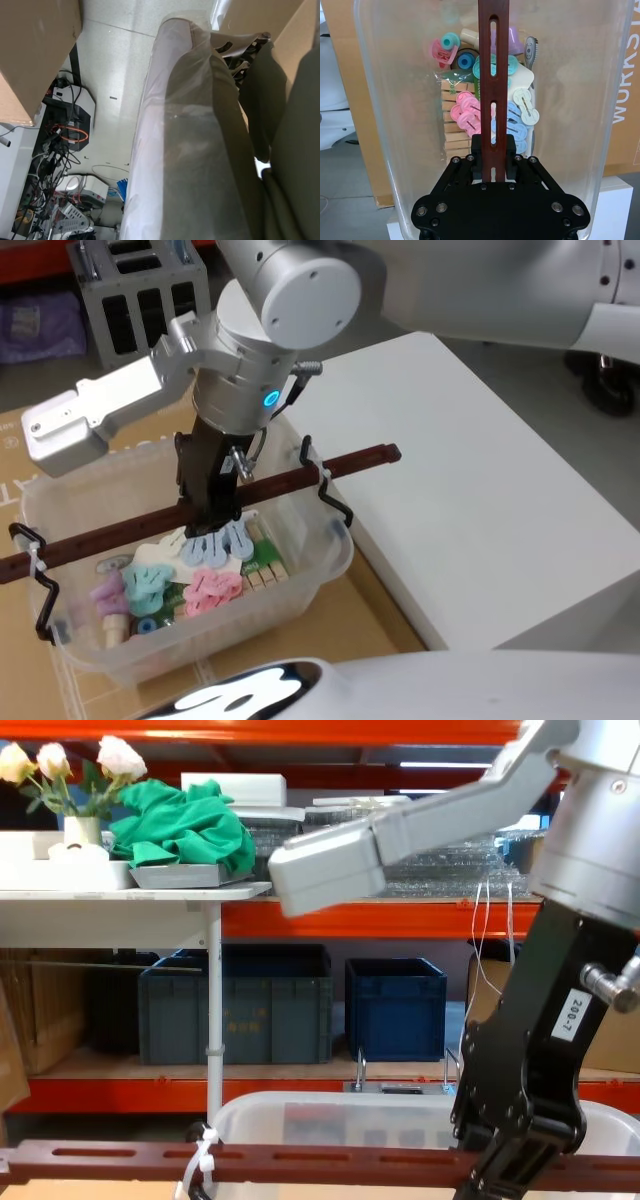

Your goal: Use one hand to grasp the basket and place it at the designated location.

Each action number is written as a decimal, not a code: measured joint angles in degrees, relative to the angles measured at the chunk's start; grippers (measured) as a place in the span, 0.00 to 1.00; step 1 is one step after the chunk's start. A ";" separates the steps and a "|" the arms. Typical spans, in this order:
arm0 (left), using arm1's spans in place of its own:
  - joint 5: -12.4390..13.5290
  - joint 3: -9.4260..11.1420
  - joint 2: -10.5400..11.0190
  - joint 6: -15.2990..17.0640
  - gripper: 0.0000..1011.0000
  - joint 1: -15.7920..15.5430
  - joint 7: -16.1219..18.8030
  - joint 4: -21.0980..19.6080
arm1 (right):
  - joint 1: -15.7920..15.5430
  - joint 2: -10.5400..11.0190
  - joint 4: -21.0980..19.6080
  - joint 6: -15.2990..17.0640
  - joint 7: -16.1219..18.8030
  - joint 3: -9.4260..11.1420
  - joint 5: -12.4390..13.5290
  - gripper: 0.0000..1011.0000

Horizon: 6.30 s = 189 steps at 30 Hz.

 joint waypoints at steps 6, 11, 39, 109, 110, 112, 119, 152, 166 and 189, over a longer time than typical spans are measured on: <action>0.00 0.00 0.00 0.00 0.00 0.00 0.00 0.00 | -0.38 -0.58 0.97 0.49 -0.12 -0.42 -0.74 0.23; 0.00 0.00 0.00 0.00 0.00 0.00 0.00 0.00 | -0.53 -0.62 1.06 0.54 -0.22 -0.54 -0.96 0.23; 0.00 0.00 0.00 0.00 0.00 0.00 0.00 0.00 | -0.93 -1.24 2.08 0.31 -0.43 -1.37 -1.98 0.23; 0.00 0.00 0.00 0.00 0.00 0.00 0.00 0.00 | 0.38 2.60 2.11 -0.30 -1.93 3.80 1.40 0.99; 0.00 0.00 0.00 0.00 0.00 0.00 0.00 -0.01 | 0.55 3.25 1.81 -0.63 -2.02 4.45 1.96 0.99; 0.00 0.00 0.00 0.00 0.00 0.00 0.00 0.00 | 0.70 3.81 1.62 -0.90 -2.10 5.02 2.54 0.99; 0.00 0.00 0.00 0.00 0.00 0.00 0.00 0.00 | 1.13 6.00 1.23 -2.01 -2.48 7.81 5.22 0.99; 0.00 0.00 0.00 0.00 0.00 0.00 0.00 0.00 | -0.92 2.69 3.39 -0.73 -0.71 7.04 2.31 0.99; 0.00 0.00 0.00 0.00 0.00 0.00 0.00 0.00 | -1.94 -0.73 5.38 1.74 -1.14 3.24 -2.49 0.99; 0.00 0.00 0.00 0.00 0.00 0.00 0.00 0.00 | -2.93 -4.03 7.12 4.22 -0.94 -0.73 -5.70 0.99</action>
